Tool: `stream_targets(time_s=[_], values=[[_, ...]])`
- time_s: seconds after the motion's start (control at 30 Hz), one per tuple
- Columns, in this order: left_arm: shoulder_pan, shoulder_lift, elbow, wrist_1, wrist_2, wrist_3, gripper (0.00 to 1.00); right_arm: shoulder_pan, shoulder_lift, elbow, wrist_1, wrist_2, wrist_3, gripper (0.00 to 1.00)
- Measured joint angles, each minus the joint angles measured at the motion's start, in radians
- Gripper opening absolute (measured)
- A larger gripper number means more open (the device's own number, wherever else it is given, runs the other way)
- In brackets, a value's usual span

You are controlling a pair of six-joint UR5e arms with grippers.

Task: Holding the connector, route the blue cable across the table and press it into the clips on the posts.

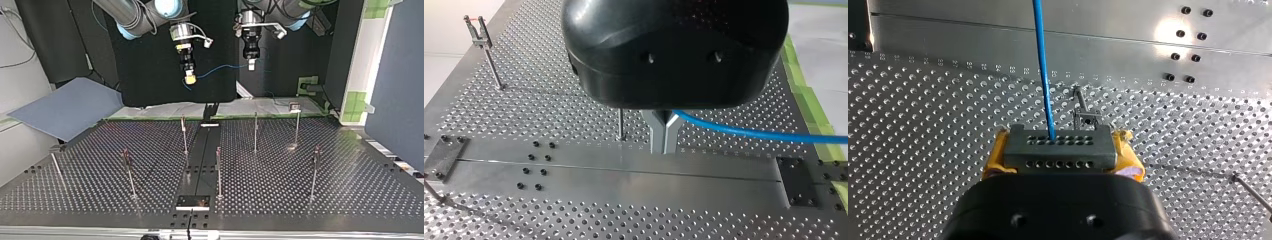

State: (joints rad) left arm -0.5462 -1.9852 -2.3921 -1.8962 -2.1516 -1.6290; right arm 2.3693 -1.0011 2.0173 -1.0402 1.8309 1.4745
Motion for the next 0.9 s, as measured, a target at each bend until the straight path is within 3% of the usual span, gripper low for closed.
stream_targets(time_s=[0.23, 0.77, 0.9], values=[[0.000, 0.028, 0.000, -0.010, 0.002, -0.004, 0.00, 0.000, 0.000, -0.001, 0.000, -0.001, 0.000, 0.00], [0.000, 0.030, -0.001, -0.011, 0.002, -0.005, 0.00, 0.000, 0.000, -0.001, 0.000, -0.001, 0.000, 0.00], [0.000, 0.030, -0.001, -0.011, 0.002, -0.005, 0.00, 0.014, 0.014, -0.015, 0.014, 0.011, -0.009, 0.00]])
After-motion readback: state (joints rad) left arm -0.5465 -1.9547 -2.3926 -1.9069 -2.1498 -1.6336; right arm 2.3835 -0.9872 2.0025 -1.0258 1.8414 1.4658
